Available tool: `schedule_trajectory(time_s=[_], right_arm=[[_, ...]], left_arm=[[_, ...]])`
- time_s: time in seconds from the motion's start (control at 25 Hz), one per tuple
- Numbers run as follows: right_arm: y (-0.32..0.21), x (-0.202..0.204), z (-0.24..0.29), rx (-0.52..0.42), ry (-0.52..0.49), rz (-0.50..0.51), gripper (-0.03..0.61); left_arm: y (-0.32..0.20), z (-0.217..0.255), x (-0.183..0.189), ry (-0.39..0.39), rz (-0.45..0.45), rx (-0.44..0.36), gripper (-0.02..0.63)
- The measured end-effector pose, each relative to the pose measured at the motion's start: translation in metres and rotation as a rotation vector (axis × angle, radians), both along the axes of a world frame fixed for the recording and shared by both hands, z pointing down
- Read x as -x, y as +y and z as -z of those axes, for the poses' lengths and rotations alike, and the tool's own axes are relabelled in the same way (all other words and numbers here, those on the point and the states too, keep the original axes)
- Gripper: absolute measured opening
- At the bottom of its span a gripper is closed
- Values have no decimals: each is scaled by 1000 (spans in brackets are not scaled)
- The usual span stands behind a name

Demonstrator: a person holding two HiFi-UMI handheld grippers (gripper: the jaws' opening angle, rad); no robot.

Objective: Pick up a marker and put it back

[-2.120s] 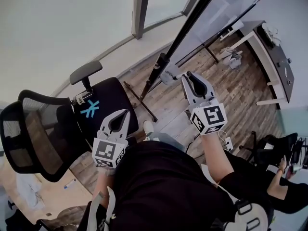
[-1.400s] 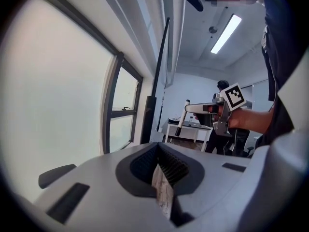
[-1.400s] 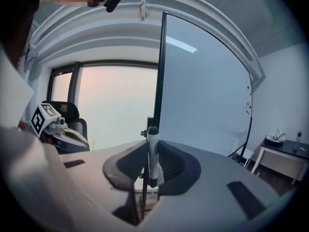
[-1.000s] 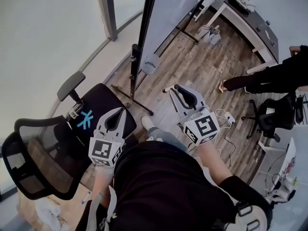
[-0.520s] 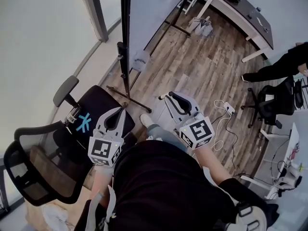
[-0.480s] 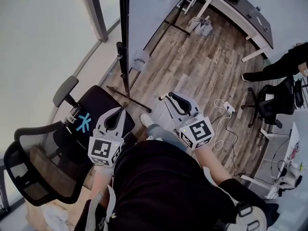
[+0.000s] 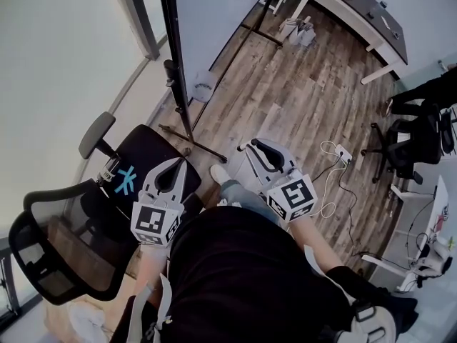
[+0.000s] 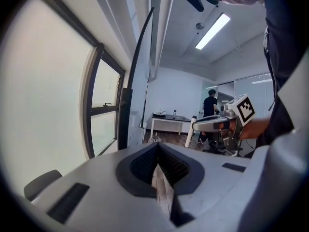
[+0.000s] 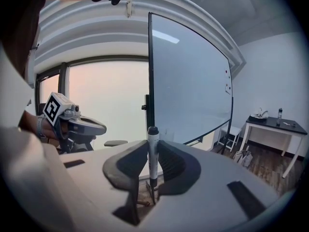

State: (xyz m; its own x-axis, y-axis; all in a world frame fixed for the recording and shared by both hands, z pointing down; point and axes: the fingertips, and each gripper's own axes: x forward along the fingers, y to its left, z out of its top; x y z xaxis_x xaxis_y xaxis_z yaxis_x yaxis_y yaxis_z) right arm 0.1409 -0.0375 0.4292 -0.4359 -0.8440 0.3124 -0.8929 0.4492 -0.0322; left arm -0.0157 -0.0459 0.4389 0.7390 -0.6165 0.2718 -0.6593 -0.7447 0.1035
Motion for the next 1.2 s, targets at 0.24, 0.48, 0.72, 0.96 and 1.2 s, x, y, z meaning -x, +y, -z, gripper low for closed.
schedule_trajectory(time_s=[0.24, 0.48, 0.72, 0.96, 1.2], right_arm=[[-1, -3, -3, 7, -4, 7, 80], [-7, -3, -2, 6, -8, 30, 80], [-16, -1, 1, 2, -14, 57, 80], [-34, 0, 11, -19, -12, 82, 80], [-59, 1, 27, -54, -3, 113, 80]], left_arm=[[1, -2, -3, -6, 4, 6, 9], [-1, -4, -3, -12, 23, 13, 9], [-4, -4, -4, -16, 40, 13, 9], [-9, -3, 1, -13, 77, 15, 9], [-14, -4, 7, -11, 120, 19, 9]])
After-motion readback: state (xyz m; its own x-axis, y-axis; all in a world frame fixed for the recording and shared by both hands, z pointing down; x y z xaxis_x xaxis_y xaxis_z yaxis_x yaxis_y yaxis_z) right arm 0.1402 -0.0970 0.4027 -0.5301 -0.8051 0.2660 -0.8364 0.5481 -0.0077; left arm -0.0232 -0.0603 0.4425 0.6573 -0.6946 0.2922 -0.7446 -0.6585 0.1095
